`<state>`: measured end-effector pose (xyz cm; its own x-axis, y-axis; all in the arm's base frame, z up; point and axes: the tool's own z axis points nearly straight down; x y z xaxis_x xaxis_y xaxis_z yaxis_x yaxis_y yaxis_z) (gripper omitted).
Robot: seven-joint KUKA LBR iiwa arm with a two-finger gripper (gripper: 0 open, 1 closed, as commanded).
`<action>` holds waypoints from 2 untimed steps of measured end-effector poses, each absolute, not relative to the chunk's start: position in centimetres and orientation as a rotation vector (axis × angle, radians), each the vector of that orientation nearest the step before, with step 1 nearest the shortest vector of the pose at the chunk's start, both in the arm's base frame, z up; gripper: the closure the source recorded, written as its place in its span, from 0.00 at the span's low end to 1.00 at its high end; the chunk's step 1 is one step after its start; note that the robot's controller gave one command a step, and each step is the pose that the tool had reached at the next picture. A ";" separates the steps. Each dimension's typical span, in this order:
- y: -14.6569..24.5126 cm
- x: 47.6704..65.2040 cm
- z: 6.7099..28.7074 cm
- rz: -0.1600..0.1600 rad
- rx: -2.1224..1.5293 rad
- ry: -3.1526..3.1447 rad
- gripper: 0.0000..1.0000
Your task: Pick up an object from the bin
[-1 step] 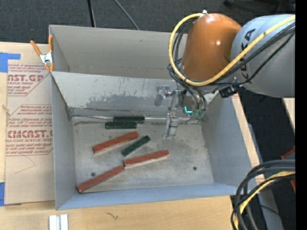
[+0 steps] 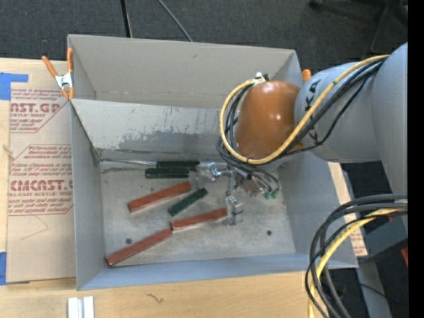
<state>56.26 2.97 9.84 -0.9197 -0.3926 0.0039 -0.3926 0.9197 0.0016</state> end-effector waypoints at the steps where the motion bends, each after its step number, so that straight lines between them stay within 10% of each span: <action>1: 5.4 56.7 7.5 -0.001 1.103 -2.944 0.00; 2: 5.4 56.9 7.9 -0.001 1.104 -2.952 1.00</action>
Offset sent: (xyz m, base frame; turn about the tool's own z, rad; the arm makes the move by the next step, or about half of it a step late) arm 0.0037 0.0233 -0.0233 -0.3140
